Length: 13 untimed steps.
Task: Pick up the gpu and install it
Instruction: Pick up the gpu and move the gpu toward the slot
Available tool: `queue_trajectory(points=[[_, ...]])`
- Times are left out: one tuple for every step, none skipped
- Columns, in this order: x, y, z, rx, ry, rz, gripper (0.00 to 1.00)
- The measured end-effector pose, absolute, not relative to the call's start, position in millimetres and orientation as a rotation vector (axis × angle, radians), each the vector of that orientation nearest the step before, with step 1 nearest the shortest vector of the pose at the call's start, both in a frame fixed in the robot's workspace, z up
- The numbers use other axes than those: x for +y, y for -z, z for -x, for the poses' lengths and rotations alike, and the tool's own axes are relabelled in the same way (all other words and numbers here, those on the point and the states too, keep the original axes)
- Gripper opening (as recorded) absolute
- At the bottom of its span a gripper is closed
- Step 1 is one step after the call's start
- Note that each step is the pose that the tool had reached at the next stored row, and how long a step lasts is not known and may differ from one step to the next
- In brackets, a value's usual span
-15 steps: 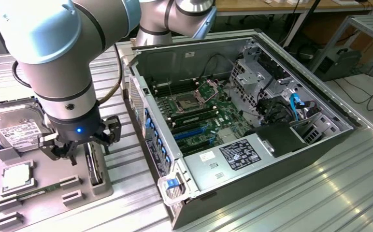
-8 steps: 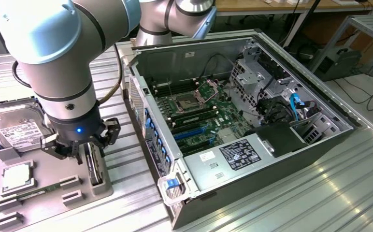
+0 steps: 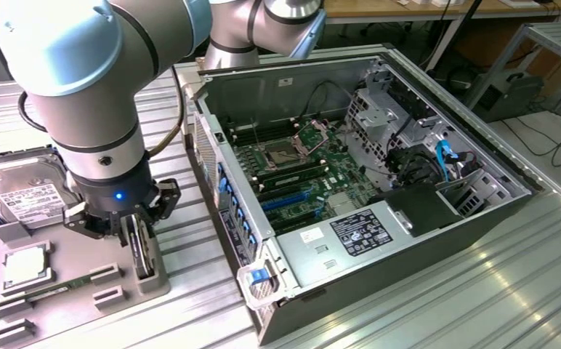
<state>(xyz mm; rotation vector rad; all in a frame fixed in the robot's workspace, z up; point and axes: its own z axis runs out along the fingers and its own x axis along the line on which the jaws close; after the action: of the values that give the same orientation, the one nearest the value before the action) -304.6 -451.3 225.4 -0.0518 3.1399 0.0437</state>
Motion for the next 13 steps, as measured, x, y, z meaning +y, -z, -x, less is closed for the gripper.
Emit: queue_trajectory(points=[[-451.4,-225.4,304.6,3.140,-0.044,0.052,0.42],[-451.4,-225.4,304.6,3.140,-0.044,0.052,0.42],[-451.4,-225.4,304.6,3.140,-0.044,0.052,0.42],[-451.4,-225.4,304.6,3.140,-0.044,0.052,0.42],[-451.4,-225.4,304.6,3.140,-0.044,0.052,0.42],[-451.4,-225.4,304.6,3.140,-0.044,0.052,0.42],[-451.3,-225.4,304.6,3.140,-0.044,0.052,0.42],[-451.4,-225.4,304.6,3.140,-0.044,0.052,0.42],[-451.3,-225.3,304.6,3.140,-0.044,0.052,0.42],[-451.3,-225.3,304.8,3.140,-0.044,0.052,0.42],[-451.3,-225.2,305.6,3.140,-0.044,0.051,0.42],[-451.3,-225.1,305.9,3.140,-0.044,0.048,0.42],[-451.3,-225.2,305.8,3.140,-0.044,0.046,0.42]])
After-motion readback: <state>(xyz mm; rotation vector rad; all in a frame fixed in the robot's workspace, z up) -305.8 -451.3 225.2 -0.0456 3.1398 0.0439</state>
